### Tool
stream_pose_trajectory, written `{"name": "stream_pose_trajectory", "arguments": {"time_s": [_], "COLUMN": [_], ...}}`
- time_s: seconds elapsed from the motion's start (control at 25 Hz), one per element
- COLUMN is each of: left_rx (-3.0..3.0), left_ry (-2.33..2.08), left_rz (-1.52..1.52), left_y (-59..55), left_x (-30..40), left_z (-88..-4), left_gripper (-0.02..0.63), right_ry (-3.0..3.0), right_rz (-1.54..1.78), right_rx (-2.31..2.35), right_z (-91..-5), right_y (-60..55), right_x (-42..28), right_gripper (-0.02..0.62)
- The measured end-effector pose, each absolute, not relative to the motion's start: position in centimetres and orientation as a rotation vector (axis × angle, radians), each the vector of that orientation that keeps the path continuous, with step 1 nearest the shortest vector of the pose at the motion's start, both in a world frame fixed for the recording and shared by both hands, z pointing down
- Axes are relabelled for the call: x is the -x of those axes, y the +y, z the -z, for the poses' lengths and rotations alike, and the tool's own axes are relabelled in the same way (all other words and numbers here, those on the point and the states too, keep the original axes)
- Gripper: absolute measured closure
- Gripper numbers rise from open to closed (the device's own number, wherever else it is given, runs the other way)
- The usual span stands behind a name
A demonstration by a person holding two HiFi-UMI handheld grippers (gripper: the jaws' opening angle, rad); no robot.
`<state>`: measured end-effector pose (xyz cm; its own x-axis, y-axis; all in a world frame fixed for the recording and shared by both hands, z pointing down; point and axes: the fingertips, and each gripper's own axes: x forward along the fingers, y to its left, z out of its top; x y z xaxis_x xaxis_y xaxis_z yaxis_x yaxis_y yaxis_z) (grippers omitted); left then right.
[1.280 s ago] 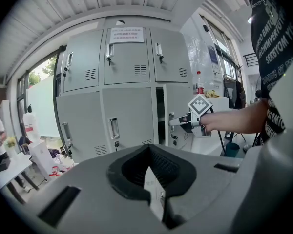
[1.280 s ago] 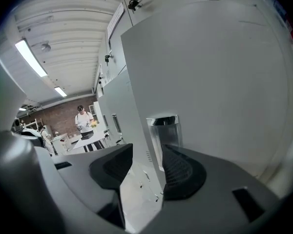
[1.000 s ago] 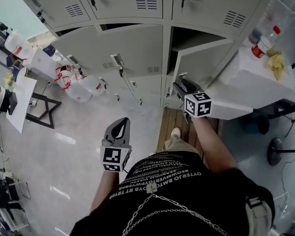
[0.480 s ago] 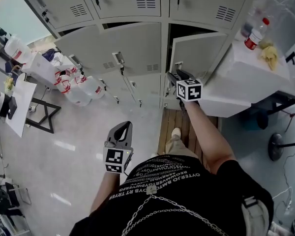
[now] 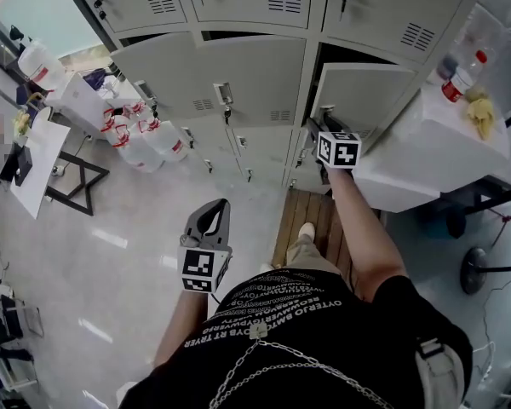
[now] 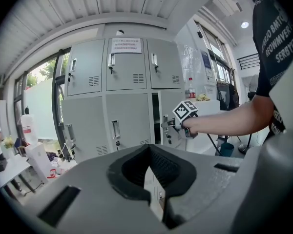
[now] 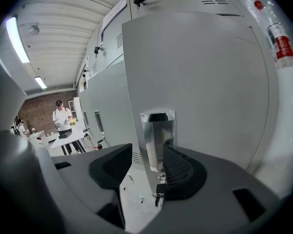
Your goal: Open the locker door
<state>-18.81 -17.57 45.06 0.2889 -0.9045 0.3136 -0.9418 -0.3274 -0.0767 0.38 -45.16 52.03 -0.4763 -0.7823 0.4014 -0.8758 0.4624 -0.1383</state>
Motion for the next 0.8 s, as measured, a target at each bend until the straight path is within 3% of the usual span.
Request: {"name": "stream_pose_trajectory", "arguments": {"time_s": [0.12,0.44,0.8], "left_rx": [-2.462,-2.51,-2.517], "left_ry": [-1.746,-1.741,-1.708], "left_rz": [-0.446,-0.431,-0.418], "left_y": [-19.2,-22.0,-23.1], "left_x": [18.2,16.9,16.6], "left_z": [-43.9,-42.3,-43.0], "left_gripper": [0.603,0.603,0.603], "right_ry": [-2.414,-2.448,-2.472], "right_rz": [-0.501,-0.512,-0.529], "right_rx": [-1.447,-1.422,-1.348], "right_z": [-52.5,-52.0,-51.8], "right_y": [-45.7,-47.7,-45.1], "right_x": [-0.2,1.3,0.6], "right_gripper": [0.474,0.39,0.399]}}
